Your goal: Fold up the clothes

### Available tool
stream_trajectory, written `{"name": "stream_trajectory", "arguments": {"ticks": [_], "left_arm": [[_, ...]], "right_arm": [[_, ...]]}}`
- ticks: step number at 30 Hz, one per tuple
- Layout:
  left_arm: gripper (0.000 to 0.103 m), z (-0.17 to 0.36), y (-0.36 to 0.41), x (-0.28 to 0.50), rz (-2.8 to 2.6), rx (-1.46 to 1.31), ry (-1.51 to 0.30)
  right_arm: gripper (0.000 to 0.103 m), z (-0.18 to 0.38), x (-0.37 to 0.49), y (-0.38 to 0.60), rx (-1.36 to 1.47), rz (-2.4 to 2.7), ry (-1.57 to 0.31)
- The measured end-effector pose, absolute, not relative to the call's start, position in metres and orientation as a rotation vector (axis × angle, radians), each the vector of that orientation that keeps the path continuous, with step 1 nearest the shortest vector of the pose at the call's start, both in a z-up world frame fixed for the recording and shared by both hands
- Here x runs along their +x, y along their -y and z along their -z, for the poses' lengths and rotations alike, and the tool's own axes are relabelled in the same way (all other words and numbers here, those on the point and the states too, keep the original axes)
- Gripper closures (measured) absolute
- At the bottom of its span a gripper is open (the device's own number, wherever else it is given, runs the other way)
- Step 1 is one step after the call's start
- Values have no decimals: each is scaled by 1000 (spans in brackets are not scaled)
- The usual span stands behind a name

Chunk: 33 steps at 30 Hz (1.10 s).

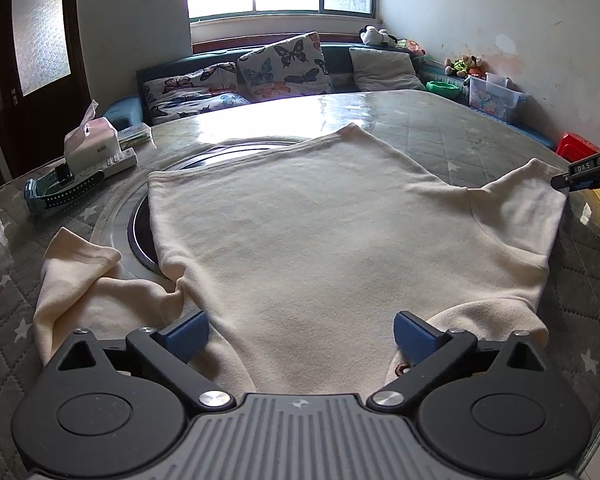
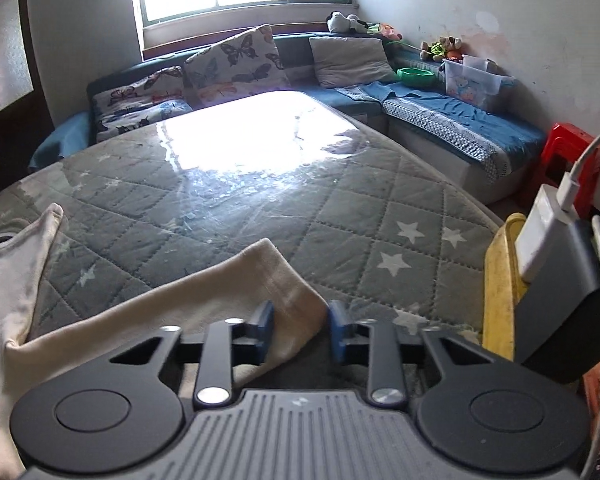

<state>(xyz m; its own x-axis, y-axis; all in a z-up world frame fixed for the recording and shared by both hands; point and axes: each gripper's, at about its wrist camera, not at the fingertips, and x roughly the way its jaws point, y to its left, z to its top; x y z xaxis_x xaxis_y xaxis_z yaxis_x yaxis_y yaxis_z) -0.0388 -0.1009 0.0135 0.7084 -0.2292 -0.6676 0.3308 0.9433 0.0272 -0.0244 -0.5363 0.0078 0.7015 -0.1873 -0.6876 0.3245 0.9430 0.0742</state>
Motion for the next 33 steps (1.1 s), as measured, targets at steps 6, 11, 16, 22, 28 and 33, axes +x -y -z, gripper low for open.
{"name": "stream_trajectory", "arguments": {"ticks": [6, 11, 16, 22, 28, 33], "left_arm": [[0, -15, 101, -42, 312, 158, -717], [0, -17, 102, -44, 317, 167, -710], [0, -20, 104, -47, 320, 182, -692], [0, -24, 100, -53, 315, 170, -674], [0, -26, 93, -58, 303, 153, -662], [0, -27, 86, -62, 286, 138, -657]], "right_arm": [[95, -27, -30, 529, 212, 230, -693], [95, -61, -43, 507, 220, 110, -635], [95, -99, -53, 478, 215, -37, -580], [95, -124, -50, 423, 197, -228, -557], [95, -136, -43, 362, 171, -407, -555], [95, -117, -33, 316, 131, -494, -617]]}}
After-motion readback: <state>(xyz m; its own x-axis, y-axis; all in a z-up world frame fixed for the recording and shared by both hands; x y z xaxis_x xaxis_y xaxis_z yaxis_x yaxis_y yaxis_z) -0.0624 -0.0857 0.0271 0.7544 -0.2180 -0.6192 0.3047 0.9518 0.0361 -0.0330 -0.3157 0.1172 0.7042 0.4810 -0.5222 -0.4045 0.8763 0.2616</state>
